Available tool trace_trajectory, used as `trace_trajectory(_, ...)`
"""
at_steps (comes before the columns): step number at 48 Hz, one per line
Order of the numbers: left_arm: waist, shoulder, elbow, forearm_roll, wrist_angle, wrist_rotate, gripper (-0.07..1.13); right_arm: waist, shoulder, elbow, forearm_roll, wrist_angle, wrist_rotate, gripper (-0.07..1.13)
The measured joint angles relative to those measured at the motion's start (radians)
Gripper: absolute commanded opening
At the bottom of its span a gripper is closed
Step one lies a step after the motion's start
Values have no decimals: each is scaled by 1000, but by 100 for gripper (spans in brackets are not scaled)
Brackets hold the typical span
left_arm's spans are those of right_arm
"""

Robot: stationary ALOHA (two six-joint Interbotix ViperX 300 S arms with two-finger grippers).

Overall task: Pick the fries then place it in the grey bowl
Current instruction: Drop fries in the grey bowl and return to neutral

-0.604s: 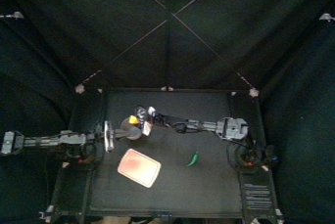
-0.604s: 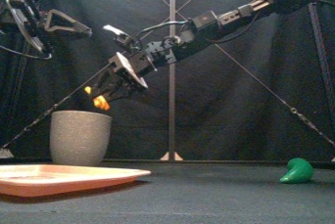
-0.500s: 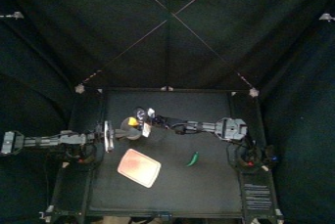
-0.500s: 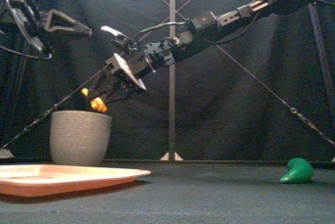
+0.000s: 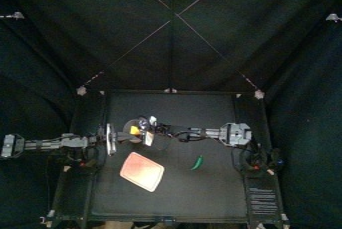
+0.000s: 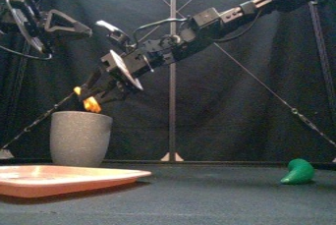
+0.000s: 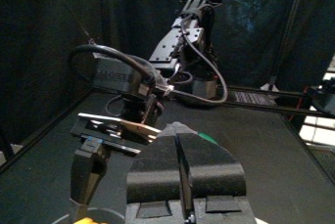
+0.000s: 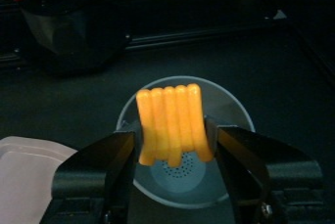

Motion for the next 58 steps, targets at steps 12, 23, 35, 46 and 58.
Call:
trace_trajectory(12,0,-2,2,0,0,0,7,-3,0,3,-48,5,-3,98)
trace_trajectory(23,0,0,2,0,0,0,7,-3,-2,5,-40,6,31,99)
trace_trajectory(35,0,0,2,0,2,0,7,-2,-89,127,66,-52,41,99)
trace_trajectory(46,0,0,2,0,0,2,7,38,-244,377,103,-255,41,99)
trace_trajectory(58,0,-2,6,2,2,2,7,143,-402,621,110,-515,34,99)
